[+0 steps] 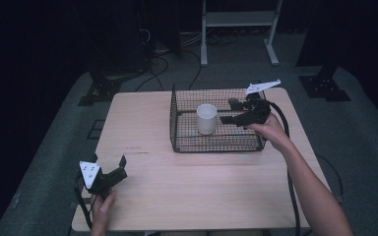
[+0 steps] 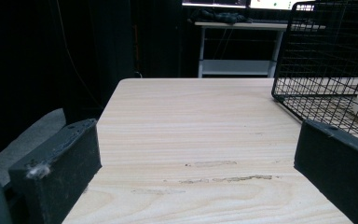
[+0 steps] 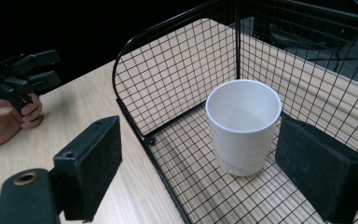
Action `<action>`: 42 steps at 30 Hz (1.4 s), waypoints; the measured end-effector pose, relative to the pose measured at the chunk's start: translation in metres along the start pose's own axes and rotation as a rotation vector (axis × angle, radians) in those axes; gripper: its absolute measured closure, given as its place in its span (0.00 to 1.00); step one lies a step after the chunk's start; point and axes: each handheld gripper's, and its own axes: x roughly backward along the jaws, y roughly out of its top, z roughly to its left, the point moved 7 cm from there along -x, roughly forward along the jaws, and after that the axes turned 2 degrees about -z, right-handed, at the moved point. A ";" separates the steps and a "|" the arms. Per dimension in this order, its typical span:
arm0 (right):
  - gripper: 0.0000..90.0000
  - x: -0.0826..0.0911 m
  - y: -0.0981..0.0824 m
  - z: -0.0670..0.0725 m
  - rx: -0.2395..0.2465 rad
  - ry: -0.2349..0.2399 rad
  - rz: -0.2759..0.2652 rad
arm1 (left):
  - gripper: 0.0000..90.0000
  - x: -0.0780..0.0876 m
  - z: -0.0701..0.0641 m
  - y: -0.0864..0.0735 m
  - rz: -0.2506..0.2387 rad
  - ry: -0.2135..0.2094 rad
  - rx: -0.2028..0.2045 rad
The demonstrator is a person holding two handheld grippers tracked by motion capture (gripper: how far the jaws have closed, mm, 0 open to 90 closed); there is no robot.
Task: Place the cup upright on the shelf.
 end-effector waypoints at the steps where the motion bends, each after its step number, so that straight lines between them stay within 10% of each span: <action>1: 0.16 0.000 -0.001 0.000 -0.001 0.002 -0.001 | 0.00 0.000 0.000 0.000 0.000 0.000 0.000; 42: 0.16 0.043 -0.058 0.023 0.014 0.029 -0.036 | 0.00 0.000 -0.001 0.000 0.000 0.001 -0.006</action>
